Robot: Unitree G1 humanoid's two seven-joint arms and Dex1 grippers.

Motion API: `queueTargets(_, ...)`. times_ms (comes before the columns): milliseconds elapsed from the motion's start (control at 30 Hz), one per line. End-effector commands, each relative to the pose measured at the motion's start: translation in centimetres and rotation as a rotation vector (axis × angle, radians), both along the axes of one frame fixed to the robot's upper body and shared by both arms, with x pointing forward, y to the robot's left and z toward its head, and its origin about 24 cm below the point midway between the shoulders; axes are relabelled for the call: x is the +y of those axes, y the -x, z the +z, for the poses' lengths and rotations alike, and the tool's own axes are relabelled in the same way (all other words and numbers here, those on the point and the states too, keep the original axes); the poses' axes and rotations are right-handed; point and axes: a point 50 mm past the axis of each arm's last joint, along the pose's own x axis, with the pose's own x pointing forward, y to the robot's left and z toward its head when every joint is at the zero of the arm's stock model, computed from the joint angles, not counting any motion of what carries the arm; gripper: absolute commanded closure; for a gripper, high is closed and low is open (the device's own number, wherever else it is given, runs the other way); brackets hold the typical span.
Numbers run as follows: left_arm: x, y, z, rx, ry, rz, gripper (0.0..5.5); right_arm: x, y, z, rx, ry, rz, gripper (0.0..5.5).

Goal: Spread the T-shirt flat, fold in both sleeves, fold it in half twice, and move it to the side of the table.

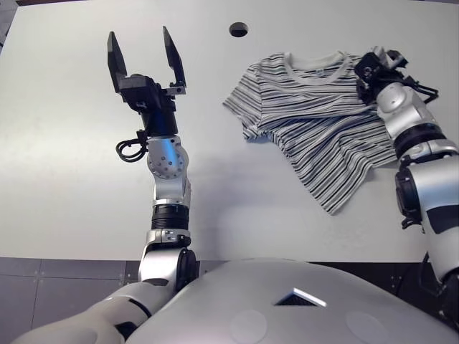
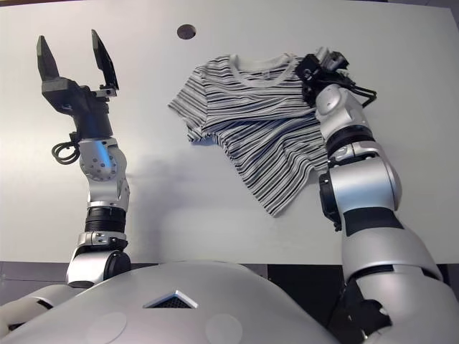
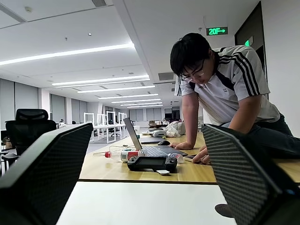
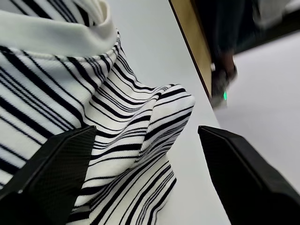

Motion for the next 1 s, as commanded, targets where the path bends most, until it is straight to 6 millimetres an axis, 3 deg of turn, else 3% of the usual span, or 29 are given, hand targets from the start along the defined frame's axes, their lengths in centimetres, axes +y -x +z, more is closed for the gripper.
queueTargets(33,0.1,-0.6,0.2,-0.001,-0.078,-0.026,1.18,-0.4,1.4,-2.1,0.053,-0.094,-0.113,1.48)
queueTargets(133,0.3,-0.7,-0.3,0.031,-0.162,-0.039,1.18,2.1,-0.7,0.2,-0.104,-0.203,-0.071,1.48)
queueTargets(267,-0.7,-0.9,-1.6,0.118,-0.41,-0.148,1.18,2.5,-2.0,4.0,-0.403,-0.245,0.008,1.48)
queueTargets(367,-4.5,0.0,-2.2,0.098,-0.708,-0.427,1.18,2.0,-0.2,6.4,-0.668,-0.251,0.172,1.48)
queueTargets(500,-10.3,1.7,-2.8,0.012,-1.026,-0.839,1.18,2.9,3.4,12.3,-0.967,-0.271,0.304,1.48)
queueTargets(567,-13.3,3.0,-3.4,-0.049,-1.149,-1.011,1.18,3.4,4.6,15.6,-1.088,-0.241,0.33,1.48)
queueTargets(633,-15.7,4.7,-3.6,-0.131,-1.226,-1.135,1.18,4.1,5.0,17.6,-1.144,-0.202,0.354,1.48)
queueTargets(767,-19.0,6.8,-4.5,-0.233,-1.395,-1.29,1.18,4.0,4.9,19.2,-1.156,-0.128,0.343,1.48)
queueTargets(1000,-21.1,5.8,-7.0,-0.187,-1.519,-1.262,1.18,4.4,4.8,18.2,-1.1,-0.064,0.339,1.48)
